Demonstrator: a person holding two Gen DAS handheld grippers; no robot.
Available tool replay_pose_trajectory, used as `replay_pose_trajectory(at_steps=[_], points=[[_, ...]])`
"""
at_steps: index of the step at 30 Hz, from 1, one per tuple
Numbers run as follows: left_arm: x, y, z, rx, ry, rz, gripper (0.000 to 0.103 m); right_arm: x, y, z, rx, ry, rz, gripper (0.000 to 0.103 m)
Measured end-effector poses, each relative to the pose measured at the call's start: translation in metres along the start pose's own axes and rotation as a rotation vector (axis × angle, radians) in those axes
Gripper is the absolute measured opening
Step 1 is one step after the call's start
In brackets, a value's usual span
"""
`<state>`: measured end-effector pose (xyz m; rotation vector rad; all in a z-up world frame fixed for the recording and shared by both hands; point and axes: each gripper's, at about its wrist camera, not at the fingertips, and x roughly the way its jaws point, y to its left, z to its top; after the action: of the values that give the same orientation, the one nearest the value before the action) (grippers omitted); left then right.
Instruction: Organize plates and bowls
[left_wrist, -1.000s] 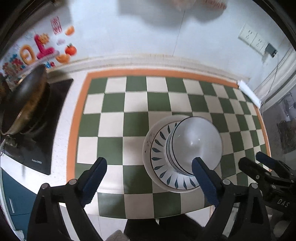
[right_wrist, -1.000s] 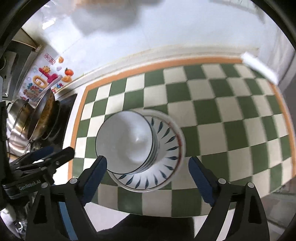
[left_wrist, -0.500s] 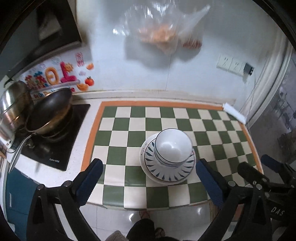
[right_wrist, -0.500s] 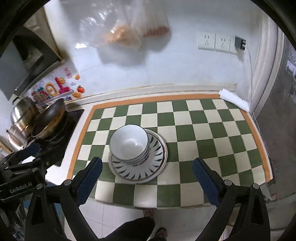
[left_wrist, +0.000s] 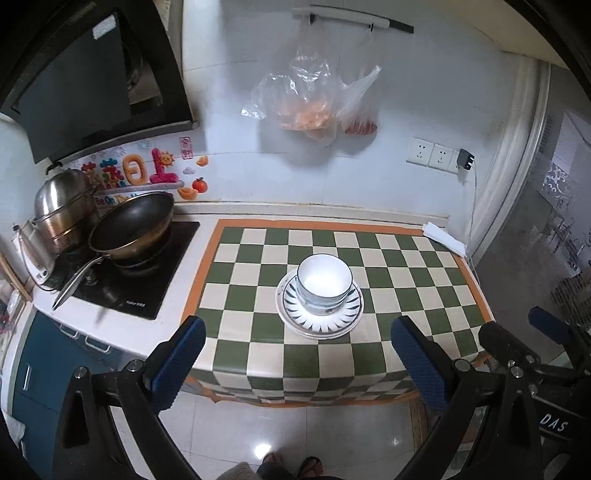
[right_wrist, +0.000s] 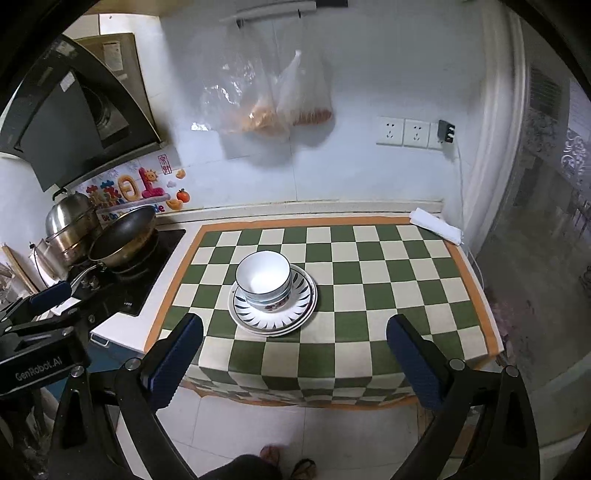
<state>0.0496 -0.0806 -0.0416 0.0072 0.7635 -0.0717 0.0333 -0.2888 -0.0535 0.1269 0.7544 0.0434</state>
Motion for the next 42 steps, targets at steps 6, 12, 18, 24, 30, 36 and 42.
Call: replay_pose_trajectory(at_steps=[6, 12, 18, 24, 30, 36, 42], points=[[-0.019, -0.001, -0.018, 0.016, 0.002, 0.000, 0.103, -0.031, 0.002, -0.016, 0.005, -0.024, 0.002, 0.102], [-0.031, 0.005, -0.031, 0.023, 0.011, 0.000, 0.103, -0.048, 0.010, -0.027, 0.005, -0.037, 0.004, 0.102], [-0.042, 0.009, -0.039, 0.027, 0.012, 0.014, 0.103, -0.061, 0.016, -0.038, 0.007, -0.035, -0.006, 0.102], [-0.049, 0.013, -0.048, 0.030, 0.023, 0.009, 0.103, -0.068, 0.019, -0.045, 0.015, -0.036, -0.013, 0.102], [-0.052, 0.016, -0.050, 0.030, 0.021, 0.002, 0.103, -0.075, 0.022, -0.050, 0.024, -0.044, -0.026, 0.102], [-0.056, 0.017, -0.052, 0.031, 0.017, -0.009, 0.103, -0.080, 0.026, -0.052, 0.028, -0.047, -0.040, 0.102], [-0.055, 0.016, -0.048, 0.029, 0.019, -0.020, 0.103, -0.080, 0.027, -0.052, 0.027, -0.045, -0.043, 0.102]])
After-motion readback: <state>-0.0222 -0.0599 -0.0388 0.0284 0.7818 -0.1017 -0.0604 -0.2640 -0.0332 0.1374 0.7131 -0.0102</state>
